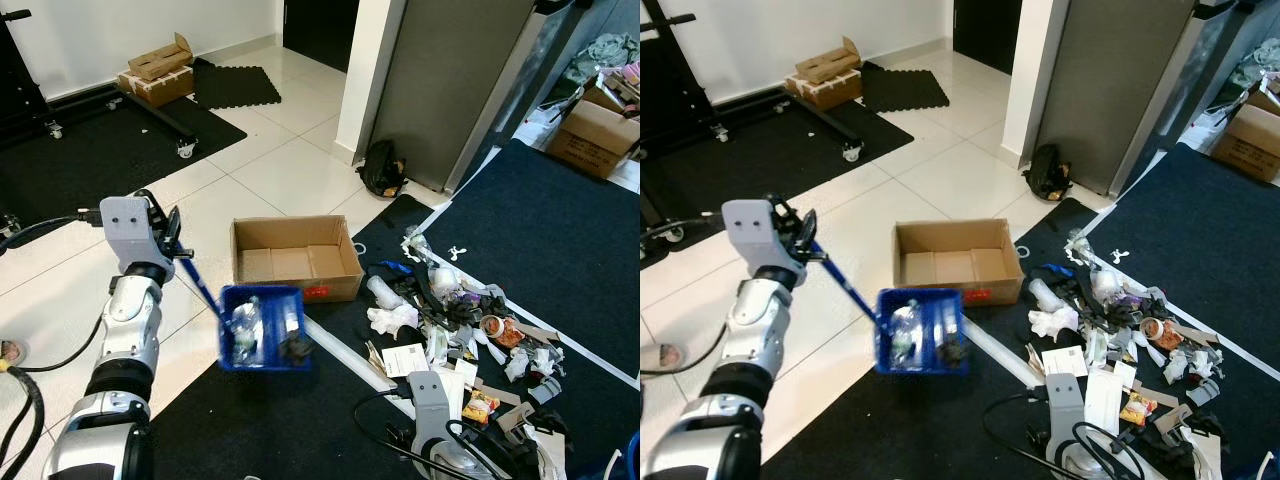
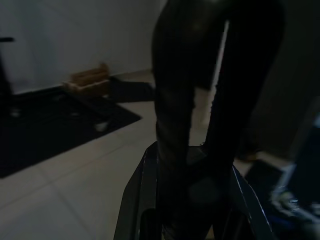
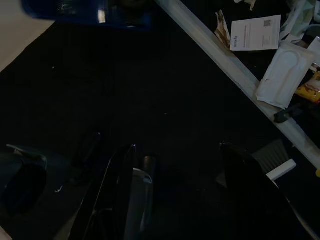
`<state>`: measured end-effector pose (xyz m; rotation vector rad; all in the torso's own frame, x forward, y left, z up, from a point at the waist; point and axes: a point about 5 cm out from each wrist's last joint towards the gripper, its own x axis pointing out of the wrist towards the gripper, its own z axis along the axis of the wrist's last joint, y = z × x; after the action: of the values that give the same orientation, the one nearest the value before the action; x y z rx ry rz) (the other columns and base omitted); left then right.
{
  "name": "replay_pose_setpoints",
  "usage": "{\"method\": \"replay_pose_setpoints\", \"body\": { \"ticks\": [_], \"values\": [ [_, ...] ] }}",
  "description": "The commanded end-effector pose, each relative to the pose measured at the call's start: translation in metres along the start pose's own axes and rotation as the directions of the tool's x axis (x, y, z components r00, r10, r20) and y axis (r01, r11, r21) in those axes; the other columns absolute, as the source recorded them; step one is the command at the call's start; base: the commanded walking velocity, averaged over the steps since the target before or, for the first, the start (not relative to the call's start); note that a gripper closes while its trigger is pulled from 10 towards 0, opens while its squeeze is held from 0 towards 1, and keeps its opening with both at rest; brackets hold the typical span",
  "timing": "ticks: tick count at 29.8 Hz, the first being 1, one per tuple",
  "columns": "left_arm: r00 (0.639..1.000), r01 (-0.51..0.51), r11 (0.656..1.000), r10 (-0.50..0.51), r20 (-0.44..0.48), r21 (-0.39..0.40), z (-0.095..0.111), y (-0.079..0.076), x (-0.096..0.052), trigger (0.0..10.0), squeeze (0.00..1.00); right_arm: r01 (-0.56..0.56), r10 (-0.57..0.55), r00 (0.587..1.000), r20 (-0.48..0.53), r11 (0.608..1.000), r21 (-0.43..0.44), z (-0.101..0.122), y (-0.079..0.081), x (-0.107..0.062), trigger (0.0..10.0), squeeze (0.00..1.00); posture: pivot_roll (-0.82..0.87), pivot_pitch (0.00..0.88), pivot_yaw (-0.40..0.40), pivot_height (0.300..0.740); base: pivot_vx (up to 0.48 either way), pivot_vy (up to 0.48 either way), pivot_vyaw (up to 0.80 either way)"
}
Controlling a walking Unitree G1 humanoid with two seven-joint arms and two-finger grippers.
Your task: Sweep floor
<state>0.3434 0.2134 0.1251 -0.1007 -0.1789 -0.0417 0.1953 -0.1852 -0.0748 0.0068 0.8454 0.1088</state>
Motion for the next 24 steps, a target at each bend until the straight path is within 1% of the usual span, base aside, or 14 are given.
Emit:
{"method": "replay_pose_setpoints", "body": {
  "ticks": [1, 2, 5, 6, 9, 11, 13, 16, 19, 20, 21, 22, 23, 24],
  "values": [
    [0.999, 0.027, 0.997, -0.024, 0.043, -0.072, 0.006, -0.006, 0.003, 10.0, 0.0, 0.007, -0.007, 1.0, -0.015, 1.0, -0.003, -0.006, -0.002, -0.002, 10.0, 0.0, 0.14, 0.05, -0.058, 0.74, 0.0, 0.0, 0.0],
    [0.999, 0.027, 0.997, -0.024, 0.043, -0.072, 0.006, -0.006, 0.003, 10.0, 0.0, 0.007, -0.007, 1.0, -0.015, 1.0, -0.003, -0.006, -0.002, -0.002, 10.0, 0.0, 0.14, 0.05, -0.058, 0.74, 0.0, 0.0, 0.0],
    [0.996, 0.077, 0.98, -0.068, 0.052, -0.185, 0.004, -0.013, 0.0, 10.0, 0.0, 0.007, -0.007, 1.0, -0.02, 1.0, -0.007, -0.008, -0.002, -0.003, 10.0, 0.0, 0.13, 0.054, -0.058, 0.74, 0.0, 0.0, 0.0],
    [0.996, 0.077, 0.98, -0.068, 0.052, -0.185, 0.004, -0.013, 0.0, 10.0, 0.0, 0.007, -0.007, 1.0, -0.02, 1.0, -0.007, -0.008, -0.002, -0.003, 10.0, 0.0, 0.13, 0.054, -0.058, 0.74, 0.0, 0.0, 0.0],
    [0.995, 0.098, 0.96, -0.087, 0.055, -0.262, 0.001, -0.017, -0.003, 10.0, 0.0, 0.007, -0.007, 1.0, -0.022, 1.0, -0.014, -0.009, -0.003, -0.003, 10.0, 0.0, 0.13, 0.059, -0.058, 0.74, 0.0, 0.0, 0.0],
    [0.992, 0.122, 0.934, -0.103, 0.074, -0.336, 0.001, -0.021, -0.003, 10.0, 0.0, 0.004, -0.004, 1.0, -0.024, 1.0, -0.028, -0.009, -0.003, -0.003, 10.0, 0.0, 0.13, 0.065, -0.062, 0.74, 0.0, 0.0, 0.0],
    [0.992, 0.122, 0.934, -0.103, 0.074, -0.336, 0.001, -0.021, -0.003, 10.0, 0.0, 0.004, -0.004, 1.0, -0.024, 1.0, -0.028, -0.009, -0.003, -0.003, 10.0, 0.0, 0.13, 0.065, -0.062, 0.74, 0.0, 0.0, 0.0],
    [0.977, 0.208, 0.864, -0.158, 0.144, -0.459, 0.007, -0.028, -0.003, 10.0, 0.0, 0.0, -0.001, 1.0, -0.024, 0.999, -0.043, -0.01, -0.003, -0.004, 10.0, 0.0, 0.12, 0.068, -0.064, 0.74, 0.0, 0.0, 0.0],
    [0.977, 0.208, 0.864, -0.158, 0.144, -0.459, 0.007, -0.028, -0.003, 10.0, 0.0, 0.0, -0.001, 1.0, -0.024, 0.999, -0.043, -0.01, -0.003, -0.004, 10.0, 0.0, 0.12, 0.068, -0.064, 0.74, 0.0, 0.0, 0.0],
    [0.972, 0.228, 0.838, -0.164, 0.169, -0.497, 0.009, -0.029, -0.003, 10.0, 0.0, 0.0, -0.002, 1.0, -0.025, 0.999, -0.045, -0.01, -0.003, -0.004, 10.0, 0.0, 0.12, 0.071, -0.065, 0.74, 0.0, 0.0, 0.0],
    [0.972, 0.228, 0.838, -0.164, 0.169, -0.497, 0.009, -0.029, -0.003, 10.0, 0.0, 0.0, -0.002, 1.0, -0.025, 0.999, -0.045, -0.01, -0.003, -0.004, 10.0, 0.0, 0.12, 0.071, -0.065, 0.74, 0.0, 0.0, 0.0],
    [0.969, 0.236, 0.807, -0.155, 0.192, -0.541, 0.01, -0.027, -0.004, 10.0, 0.0, 0.002, -0.003, 1.0, -0.026, 0.999, -0.047, -0.011, -0.004, -0.004, 10.0, 0.0, 0.12, 0.071, -0.065, 0.74, 0.0, 0.0, 0.0],
    [0.969, 0.236, 0.807, -0.155, 0.192, -0.541, 0.01, -0.027, -0.004, 10.0, 0.0, 0.002, -0.003, 1.0, -0.026, 0.999, -0.047, -0.011, -0.004, -0.004, 10.0, 0.0, 0.12, 0.071, -0.065, 0.74, 0.0, 0.0, 0.0],
    [0.968, 0.235, 0.775, -0.134, 0.212, -0.587, 0.011, -0.023, -0.005, 10.0, 0.0, 0.005, -0.007, 1.0, -0.029, 0.999, -0.046, -0.012, -0.005, -0.005, 10.0, 0.0, 0.11, 0.074, -0.066, 0.74, 0.0, 0.0, 0.0]
  ]
}}
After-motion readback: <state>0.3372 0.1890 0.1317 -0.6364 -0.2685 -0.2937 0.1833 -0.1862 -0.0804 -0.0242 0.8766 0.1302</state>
